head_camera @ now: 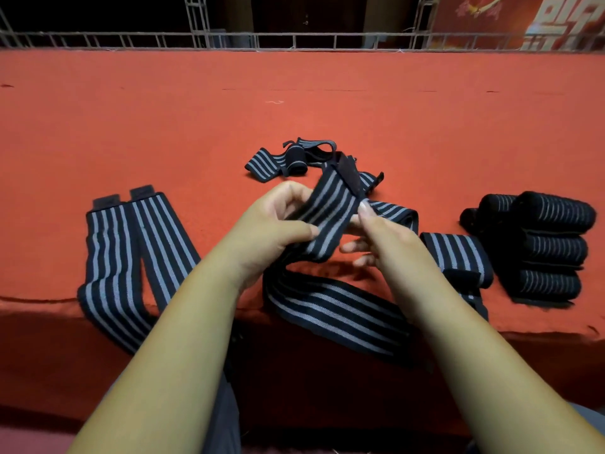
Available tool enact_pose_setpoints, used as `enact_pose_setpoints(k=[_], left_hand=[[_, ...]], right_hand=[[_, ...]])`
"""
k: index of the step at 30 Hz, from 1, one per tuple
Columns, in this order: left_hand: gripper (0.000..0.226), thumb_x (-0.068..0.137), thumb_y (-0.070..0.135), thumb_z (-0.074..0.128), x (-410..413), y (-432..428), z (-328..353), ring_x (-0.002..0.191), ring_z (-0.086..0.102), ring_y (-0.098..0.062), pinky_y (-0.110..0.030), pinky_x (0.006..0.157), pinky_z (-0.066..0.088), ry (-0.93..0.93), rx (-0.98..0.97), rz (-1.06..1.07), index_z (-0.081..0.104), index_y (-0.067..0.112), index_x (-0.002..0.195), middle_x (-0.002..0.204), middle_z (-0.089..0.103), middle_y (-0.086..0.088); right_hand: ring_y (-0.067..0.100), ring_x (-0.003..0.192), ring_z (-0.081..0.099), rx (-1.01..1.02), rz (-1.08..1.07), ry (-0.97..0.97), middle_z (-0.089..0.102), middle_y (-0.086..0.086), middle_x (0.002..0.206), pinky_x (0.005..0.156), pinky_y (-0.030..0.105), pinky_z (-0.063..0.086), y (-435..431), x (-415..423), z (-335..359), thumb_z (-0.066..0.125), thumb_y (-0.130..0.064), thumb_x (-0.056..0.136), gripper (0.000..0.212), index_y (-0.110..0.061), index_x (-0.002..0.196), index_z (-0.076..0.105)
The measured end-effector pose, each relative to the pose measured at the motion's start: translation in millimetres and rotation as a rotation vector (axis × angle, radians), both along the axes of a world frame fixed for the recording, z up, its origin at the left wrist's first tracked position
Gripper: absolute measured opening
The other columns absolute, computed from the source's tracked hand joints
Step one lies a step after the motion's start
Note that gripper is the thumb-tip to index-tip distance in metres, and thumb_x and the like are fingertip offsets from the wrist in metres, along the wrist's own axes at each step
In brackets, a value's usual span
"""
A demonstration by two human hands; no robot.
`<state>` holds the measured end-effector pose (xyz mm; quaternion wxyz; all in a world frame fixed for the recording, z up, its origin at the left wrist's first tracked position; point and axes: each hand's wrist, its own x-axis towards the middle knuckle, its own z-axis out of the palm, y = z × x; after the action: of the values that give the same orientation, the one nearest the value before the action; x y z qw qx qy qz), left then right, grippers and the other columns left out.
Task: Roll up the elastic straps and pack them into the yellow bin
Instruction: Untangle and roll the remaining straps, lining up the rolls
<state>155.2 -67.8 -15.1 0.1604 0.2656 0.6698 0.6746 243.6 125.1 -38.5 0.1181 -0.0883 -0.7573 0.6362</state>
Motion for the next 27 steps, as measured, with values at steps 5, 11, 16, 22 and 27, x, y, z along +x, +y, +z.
enact_pose_setpoints(k=[5, 11, 16, 22, 27], left_hand=[[0.038, 0.096, -0.01, 0.067, 9, 3, 0, 0.117, 0.074, -0.032, -0.048, 0.103, 0.058, 0.013, -0.144, -0.173, 0.066, 0.006, 0.13, 0.129, 0.075, -0.018], [0.017, 0.107, 0.026, 0.067, 21, 12, 10, 0.104, 0.08, -0.022, -0.04, 0.092, 0.063, 0.004, -0.197, -0.057, 0.075, 0.016, 0.119, 0.112, 0.082, -0.006], [0.013, 0.105, 0.03, 0.071, 19, 20, 14, 0.06, 0.061, 0.001, -0.016, 0.057, 0.047, 0.168, -0.159, 0.17, 0.08, 0.022, 0.111, 0.078, 0.073, 0.009], [0.01, 0.107, 0.019, 0.068, 18, 16, 19, 0.044, 0.048, -0.014, -0.025, 0.041, 0.044, 0.119, -0.177, 0.097, 0.076, 0.016, 0.11, 0.058, 0.058, -0.001], [0.009, 0.11, 0.015, 0.062, 19, 20, 25, 0.038, 0.054, -0.008, -0.019, 0.037, 0.046, -0.091, 0.019, 0.146, 0.069, 0.012, 0.116, 0.054, 0.06, 0.0]], right_hand=[[0.035, 0.088, 0.073, -0.169, -0.182, 0.15, 0.081, 0.013, 0.098, 0.083, 0.06, 0.058, 0, -6, 1, 0.06, -0.048, 0.108, 0.033, -0.022, 0.106, 0.08], [0.012, 0.066, 0.06, -0.082, -0.172, 0.2, 0.072, -0.007, 0.074, 0.066, 0.039, 0.051, 4, -3, 3, 0.067, -0.031, 0.108, 0.018, -0.02, 0.101, 0.08], [0.006, 0.074, 0.065, 0.084, -0.129, 0.251, 0.078, -0.004, 0.086, 0.074, 0.039, 0.056, 7, -1, 3, 0.071, -0.029, 0.105, 0.011, -0.025, 0.104, 0.081], [0.006, 0.08, 0.07, 0.025, -0.105, 0.268, 0.078, -0.006, 0.088, 0.071, 0.024, 0.058, 3, 4, 3, 0.074, -0.032, 0.103, 0.014, -0.022, 0.094, 0.079], [0.032, 0.117, 0.076, -0.213, 0.104, 0.092, 0.08, 0.013, 0.12, 0.107, 0.058, 0.057, -7, 2, -4, 0.065, -0.065, 0.098, 0.06, -0.011, 0.124, 0.071]])
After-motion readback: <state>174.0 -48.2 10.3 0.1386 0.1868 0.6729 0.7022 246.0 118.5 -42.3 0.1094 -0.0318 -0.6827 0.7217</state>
